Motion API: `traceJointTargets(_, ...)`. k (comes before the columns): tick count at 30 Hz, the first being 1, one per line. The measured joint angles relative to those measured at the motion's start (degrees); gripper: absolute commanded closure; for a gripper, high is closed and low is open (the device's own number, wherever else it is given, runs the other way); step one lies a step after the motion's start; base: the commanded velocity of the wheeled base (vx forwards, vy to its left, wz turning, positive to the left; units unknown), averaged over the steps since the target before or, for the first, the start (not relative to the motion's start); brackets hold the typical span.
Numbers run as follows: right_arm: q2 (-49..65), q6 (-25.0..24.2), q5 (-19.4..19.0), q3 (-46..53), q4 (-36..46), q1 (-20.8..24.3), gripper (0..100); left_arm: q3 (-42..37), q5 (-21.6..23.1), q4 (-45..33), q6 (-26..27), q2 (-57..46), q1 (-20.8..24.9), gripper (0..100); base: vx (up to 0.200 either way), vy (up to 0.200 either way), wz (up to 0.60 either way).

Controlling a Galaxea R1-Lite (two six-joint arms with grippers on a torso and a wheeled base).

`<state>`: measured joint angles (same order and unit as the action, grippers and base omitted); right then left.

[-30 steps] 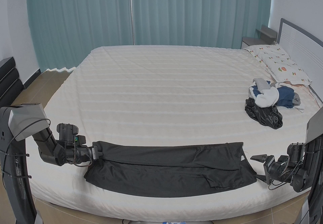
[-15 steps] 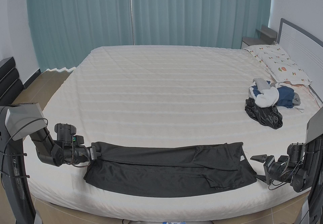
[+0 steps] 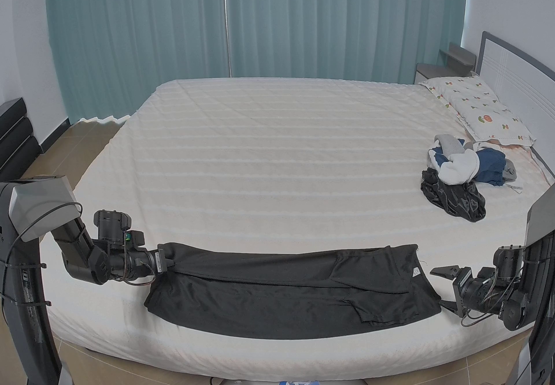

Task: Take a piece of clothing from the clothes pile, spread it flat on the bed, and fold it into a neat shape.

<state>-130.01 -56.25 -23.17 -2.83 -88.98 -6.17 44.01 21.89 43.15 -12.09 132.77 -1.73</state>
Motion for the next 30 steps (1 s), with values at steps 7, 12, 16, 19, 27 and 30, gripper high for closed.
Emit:
traceJointTargets(7,0.0,0.0,0.0,0.0,0.0,0.0,0,0.0,0.0,0.0,-0.7,0.0,0.1,100,-0.086,0.000,0.00)
traceJointTargets(12,0.0,0.0,0.0,0.0,0.0,0.0,0,0.1,0.0,1.0,-1.0,0.1,0.1,100,0.000,0.000,0.00)
traceJointTargets(16,0.0,0.0,0.0,0.1,0.1,0.0,0,-0.1,-0.1,4.5,-2.6,0.1,0.2,100,0.000,0.000,0.00)
traceJointTargets(19,0.0,0.0,0.0,0.0,0.0,0.0,0,0.0,-0.4,5.3,-4.9,0.1,0.4,100,0.000,0.000,0.00)
traceJointTargets(27,0.0,0.0,0.0,0.0,0.0,0.0,0,0.4,-0.9,5.7,-7.3,-0.5,2.0,100,0.000,0.000,0.00)
traceJointTargets(30,0.0,0.0,0.0,0.0,0.0,0.0,0,0.1,-1.6,5.3,-9.1,-1.6,3.0,100,0.000,0.000,0.00)
